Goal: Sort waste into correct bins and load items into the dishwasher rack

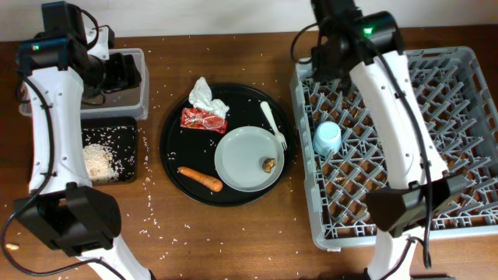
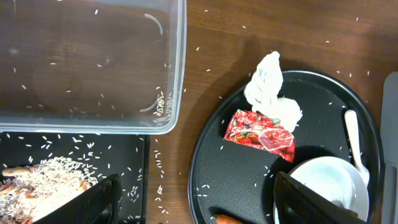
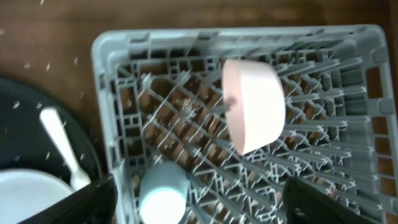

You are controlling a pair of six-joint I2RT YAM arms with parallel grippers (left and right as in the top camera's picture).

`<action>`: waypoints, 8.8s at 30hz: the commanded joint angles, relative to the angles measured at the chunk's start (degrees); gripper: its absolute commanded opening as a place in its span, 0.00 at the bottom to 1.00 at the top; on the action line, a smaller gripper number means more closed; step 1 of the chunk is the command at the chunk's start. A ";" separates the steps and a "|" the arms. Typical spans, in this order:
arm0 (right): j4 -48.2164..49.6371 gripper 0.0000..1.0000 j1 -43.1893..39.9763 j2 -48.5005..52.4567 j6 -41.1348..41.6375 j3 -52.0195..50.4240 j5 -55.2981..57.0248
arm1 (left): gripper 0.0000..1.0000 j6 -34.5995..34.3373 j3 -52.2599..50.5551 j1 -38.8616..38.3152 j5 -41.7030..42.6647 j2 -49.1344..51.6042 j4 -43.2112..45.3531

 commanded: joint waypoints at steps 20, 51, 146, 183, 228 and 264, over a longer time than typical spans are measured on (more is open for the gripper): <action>16.85 0.72 -18.01 5.55 1.46 -17.09 -5.81 | 0.77 1.22 0.68 -0.07 0.81 -0.31 0.04; 3.65 0.97 -14.97 4.98 -6.80 0.42 -12.04 | 0.78 1.25 0.68 -0.07 0.81 -0.31 -0.20; -13.86 0.95 0.11 -7.93 -0.33 9.49 -20.74 | 0.00 9.57 8.24 -18.40 -5.25 13.07 -17.16; -5.29 0.96 0.07 -7.93 -4.37 9.49 -19.28 | 0.00 7.04 5.42 27.41 -45.18 -0.20 -5.29; 1.99 0.96 1.60 2.36 -9.73 9.49 -48.09 | 0.00 1.64 -15.15 -5.42 13.20 -13.66 11.63; -13.90 0.06 -4.79 -16.33 -4.07 6.99 -1.75 | 0.79 1.57 -15.15 -10.40 6.93 -7.69 18.29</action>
